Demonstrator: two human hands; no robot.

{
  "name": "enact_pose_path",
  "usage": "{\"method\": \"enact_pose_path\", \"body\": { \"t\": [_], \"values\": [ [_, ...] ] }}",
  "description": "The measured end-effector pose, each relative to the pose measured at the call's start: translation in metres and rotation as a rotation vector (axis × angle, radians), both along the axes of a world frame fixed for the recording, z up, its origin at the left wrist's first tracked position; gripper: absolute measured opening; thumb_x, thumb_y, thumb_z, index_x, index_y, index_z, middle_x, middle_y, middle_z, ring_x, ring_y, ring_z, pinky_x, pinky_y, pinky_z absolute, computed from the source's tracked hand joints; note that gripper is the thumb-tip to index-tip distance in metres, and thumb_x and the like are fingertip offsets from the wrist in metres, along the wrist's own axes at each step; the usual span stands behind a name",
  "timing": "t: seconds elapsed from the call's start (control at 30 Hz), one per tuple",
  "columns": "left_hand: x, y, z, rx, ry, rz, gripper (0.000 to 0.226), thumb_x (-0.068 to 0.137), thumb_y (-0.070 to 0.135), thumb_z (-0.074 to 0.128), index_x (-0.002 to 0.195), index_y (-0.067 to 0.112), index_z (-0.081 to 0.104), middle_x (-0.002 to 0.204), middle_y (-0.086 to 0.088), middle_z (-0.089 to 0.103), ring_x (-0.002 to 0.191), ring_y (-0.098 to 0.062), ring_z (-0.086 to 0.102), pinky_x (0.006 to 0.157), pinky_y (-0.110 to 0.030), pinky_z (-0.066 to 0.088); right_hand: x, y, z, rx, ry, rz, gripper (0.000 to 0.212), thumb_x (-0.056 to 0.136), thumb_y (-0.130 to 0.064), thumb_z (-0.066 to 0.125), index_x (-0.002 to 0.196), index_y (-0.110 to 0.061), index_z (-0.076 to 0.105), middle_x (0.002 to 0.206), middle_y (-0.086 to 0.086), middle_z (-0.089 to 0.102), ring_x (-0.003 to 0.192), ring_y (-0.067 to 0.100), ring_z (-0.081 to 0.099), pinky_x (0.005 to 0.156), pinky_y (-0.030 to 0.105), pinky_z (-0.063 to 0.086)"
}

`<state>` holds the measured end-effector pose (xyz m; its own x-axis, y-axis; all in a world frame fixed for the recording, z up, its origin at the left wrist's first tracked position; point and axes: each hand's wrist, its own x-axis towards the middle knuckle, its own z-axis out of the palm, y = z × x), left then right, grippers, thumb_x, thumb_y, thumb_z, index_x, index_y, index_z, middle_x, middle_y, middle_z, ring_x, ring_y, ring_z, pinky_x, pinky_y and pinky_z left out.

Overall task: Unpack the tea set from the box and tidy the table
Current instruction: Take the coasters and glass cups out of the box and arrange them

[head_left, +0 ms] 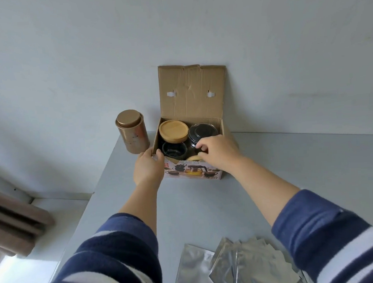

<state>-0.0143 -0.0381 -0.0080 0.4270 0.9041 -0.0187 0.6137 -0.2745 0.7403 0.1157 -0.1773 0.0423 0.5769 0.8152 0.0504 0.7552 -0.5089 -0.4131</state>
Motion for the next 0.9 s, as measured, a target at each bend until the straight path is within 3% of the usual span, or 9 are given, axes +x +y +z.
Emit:
{"method": "enact_pose_path", "body": {
  "t": [0.07, 0.17, 0.23, 0.33, 0.4, 0.47, 0.6, 0.8, 0.9],
  "values": [
    [0.000, 0.001, 0.001, -0.005, 0.025, -0.017, 0.038, 0.099, 0.036, 0.037, 0.124, 0.022, 0.060, 0.111, -0.008, 0.063, 0.093, -0.025, 0.061, 0.067, -0.033, 0.048, 0.000, 0.015, 0.003, -0.257, -0.080, 0.085, 0.030, 0.092, -0.015, 0.059, 0.121, -0.015, 0.064, 0.119, 0.008, 0.067, 0.105, 0.027, 0.063, 0.081, 0.033, 0.051],
    [-0.001, 0.004, 0.003, -0.018, 0.058, -0.028, 0.036, 0.098, 0.037, 0.037, 0.120, 0.023, 0.062, 0.106, -0.009, 0.064, 0.088, -0.025, 0.061, 0.064, -0.033, 0.048, 0.004, 0.034, 0.004, -0.429, -0.164, 0.137, 0.027, 0.087, -0.009, 0.063, 0.114, -0.010, 0.068, 0.114, 0.012, 0.067, 0.099, 0.031, 0.064, 0.081, 0.039, 0.056],
    [-0.002, 0.005, 0.005, -0.025, 0.068, -0.033, 0.035, 0.098, 0.037, 0.038, 0.118, 0.023, 0.063, 0.106, -0.008, 0.064, 0.088, -0.024, 0.060, 0.066, -0.034, 0.050, 0.005, 0.042, 0.009, -0.510, -0.159, 0.180, 0.023, 0.086, -0.009, 0.063, 0.108, -0.005, 0.068, 0.100, 0.012, 0.067, 0.087, 0.029, 0.064, 0.072, 0.035, 0.055],
    [-0.003, 0.006, 0.007, -0.034, 0.070, -0.043, 0.034, 0.098, 0.037, 0.039, 0.115, 0.022, 0.064, 0.100, -0.007, 0.066, 0.086, -0.025, 0.061, 0.070, -0.037, 0.054, 0.000, 0.051, 0.013, -0.611, -0.121, 0.210, 0.007, 0.084, -0.004, 0.060, 0.078, -0.003, 0.060, 0.068, 0.007, 0.053, 0.061, 0.020, 0.051, 0.052, 0.025, 0.041],
    [-0.003, 0.006, 0.009, -0.043, 0.071, -0.042, 0.033, 0.097, 0.038, 0.040, 0.114, 0.022, 0.064, 0.097, -0.005, 0.066, 0.086, -0.026, 0.062, 0.073, -0.039, 0.057, -0.004, 0.053, 0.009, -0.646, -0.117, 0.217, 0.009, 0.085, -0.001, 0.058, 0.078, -0.005, 0.054, 0.063, 0.006, 0.048, 0.057, 0.019, 0.047, 0.050, 0.025, 0.037],
    [-0.004, 0.006, 0.010, -0.056, 0.077, -0.042, 0.032, 0.097, 0.039, 0.041, 0.112, 0.022, 0.064, 0.096, -0.005, 0.066, 0.086, -0.026, 0.062, 0.074, -0.040, 0.057, -0.006, 0.052, 0.006, -0.640, -0.132, 0.236, 0.007, 0.085, 0.002, 0.054, 0.085, -0.005, 0.056, 0.070, 0.009, 0.054, 0.065, 0.023, 0.053, 0.053, 0.027, 0.040],
    [-0.003, 0.007, 0.011, -0.080, 0.088, -0.035, 0.031, 0.096, 0.041, 0.043, 0.108, 0.023, 0.065, 0.090, -0.005, 0.067, 0.084, -0.027, 0.064, 0.077, -0.042, 0.058, 0.001, 0.043, 0.003, -0.545, -0.104, 0.285, 0.028, 0.086, -0.002, 0.052, 0.106, -0.010, 0.070, 0.097, 0.011, 0.070, 0.081, 0.027, 0.065, 0.069, 0.036, 0.054],
    [0.000, 0.007, 0.012, -0.090, 0.129, -0.020, 0.031, 0.095, 0.045, 0.044, 0.106, 0.024, 0.065, 0.089, -0.004, 0.067, 0.084, -0.025, 0.064, 0.080, -0.042, 0.057, -0.006, 0.023, 0.005, -0.302, -0.362, 0.294, 0.033, 0.091, -0.013, 0.053, 0.119, -0.023, 0.065, 0.101, 0.006, 0.072, 0.086, 0.025, 0.066, 0.061, 0.030, 0.047],
    [0.003, 0.011, 0.017, -0.006, 0.200, 0.003, 0.031, 0.091, 0.041, 0.050, 0.114, 0.024, 0.062, 0.105, -0.004, 0.065, 0.096, -0.026, 0.062, 0.084, -0.043, 0.054, -0.004, 0.014, 0.005, -0.221, -0.353, 0.238, 0.039, 0.090, -0.010, 0.050, 0.124, -0.026, 0.062, 0.107, 0.006, 0.070, 0.096, 0.027, 0.065, 0.063, 0.031, 0.045]
  ]
}}
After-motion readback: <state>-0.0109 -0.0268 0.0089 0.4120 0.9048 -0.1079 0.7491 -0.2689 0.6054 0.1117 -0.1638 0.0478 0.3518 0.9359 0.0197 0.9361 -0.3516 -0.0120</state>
